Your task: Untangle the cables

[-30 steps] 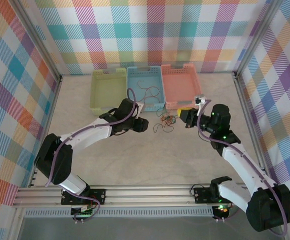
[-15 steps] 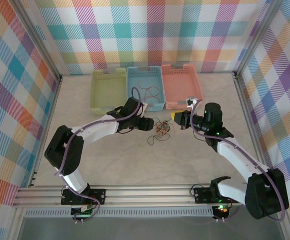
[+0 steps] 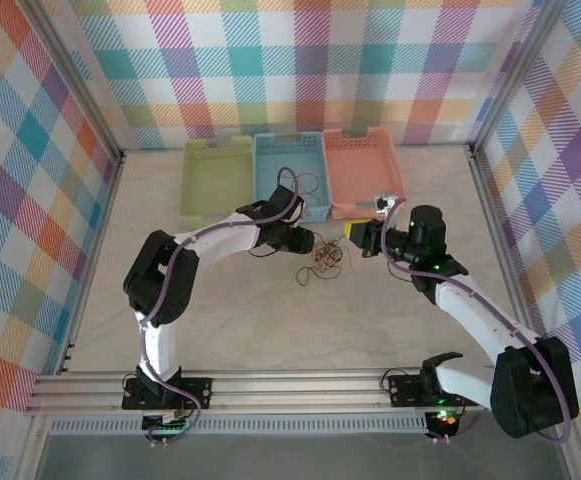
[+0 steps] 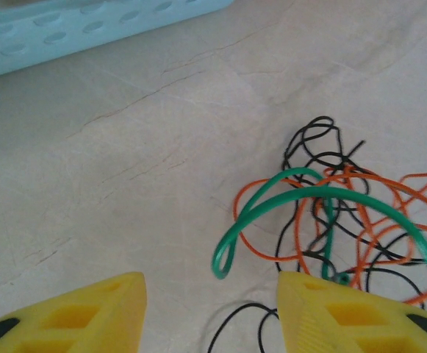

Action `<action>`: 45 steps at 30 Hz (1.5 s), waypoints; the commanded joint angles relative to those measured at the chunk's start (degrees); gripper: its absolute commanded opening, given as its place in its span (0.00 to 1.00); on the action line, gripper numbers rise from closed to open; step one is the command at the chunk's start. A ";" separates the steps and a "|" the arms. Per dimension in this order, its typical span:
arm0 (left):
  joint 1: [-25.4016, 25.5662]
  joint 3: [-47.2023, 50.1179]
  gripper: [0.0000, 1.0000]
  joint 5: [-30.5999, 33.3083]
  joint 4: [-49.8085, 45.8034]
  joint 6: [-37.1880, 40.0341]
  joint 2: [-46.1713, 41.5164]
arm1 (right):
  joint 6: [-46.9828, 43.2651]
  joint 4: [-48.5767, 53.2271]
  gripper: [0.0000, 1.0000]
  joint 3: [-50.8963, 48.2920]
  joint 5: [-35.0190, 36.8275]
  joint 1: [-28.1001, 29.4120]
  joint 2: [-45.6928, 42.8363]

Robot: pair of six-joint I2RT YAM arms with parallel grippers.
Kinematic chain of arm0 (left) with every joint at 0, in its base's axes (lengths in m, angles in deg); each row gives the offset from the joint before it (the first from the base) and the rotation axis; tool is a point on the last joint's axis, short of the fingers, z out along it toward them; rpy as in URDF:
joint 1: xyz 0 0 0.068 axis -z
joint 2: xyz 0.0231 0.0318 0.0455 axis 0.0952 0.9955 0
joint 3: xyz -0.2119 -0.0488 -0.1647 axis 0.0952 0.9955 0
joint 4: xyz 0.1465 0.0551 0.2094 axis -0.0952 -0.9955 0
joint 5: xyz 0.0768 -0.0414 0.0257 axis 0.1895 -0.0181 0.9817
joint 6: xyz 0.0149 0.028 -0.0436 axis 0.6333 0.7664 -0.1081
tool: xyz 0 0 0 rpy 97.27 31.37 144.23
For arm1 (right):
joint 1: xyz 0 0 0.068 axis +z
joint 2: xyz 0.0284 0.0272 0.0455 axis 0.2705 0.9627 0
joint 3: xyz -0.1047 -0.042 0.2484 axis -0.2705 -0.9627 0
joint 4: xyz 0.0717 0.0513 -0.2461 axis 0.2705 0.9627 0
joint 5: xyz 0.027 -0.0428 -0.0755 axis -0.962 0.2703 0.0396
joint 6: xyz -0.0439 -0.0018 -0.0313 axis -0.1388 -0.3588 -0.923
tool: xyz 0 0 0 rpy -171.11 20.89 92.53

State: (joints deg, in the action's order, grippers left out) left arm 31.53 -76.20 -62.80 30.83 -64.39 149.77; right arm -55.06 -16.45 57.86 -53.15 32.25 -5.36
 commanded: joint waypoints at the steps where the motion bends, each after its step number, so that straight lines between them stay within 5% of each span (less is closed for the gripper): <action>1: 0.01 -2.86 0.50 2.16 -2.62 0.19 1.92 | 0.02 -2.44 0.00 -0.32 -0.38 0.29 0.25; 29: 3.76 -10.50 0.51 8.71 -0.20 -1.17 10.67 | 0.88 -2.84 0.00 0.04 -2.33 0.28 1.05; 40: 4.09 -7.90 0.11 17.44 0.58 -0.09 8.01 | 0.61 -2.63 0.00 -0.71 -1.35 0.19 -1.97; 45: 4.13 -6.43 0.01 23.02 -2.45 3.64 5.10 | 0.32 -1.14 0.00 -1.21 2.77 0.20 -3.84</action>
State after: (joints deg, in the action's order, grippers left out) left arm 35.31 -83.35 -45.25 30.57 -63.64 159.26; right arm -54.65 -16.58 57.43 -52.85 32.23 -7.08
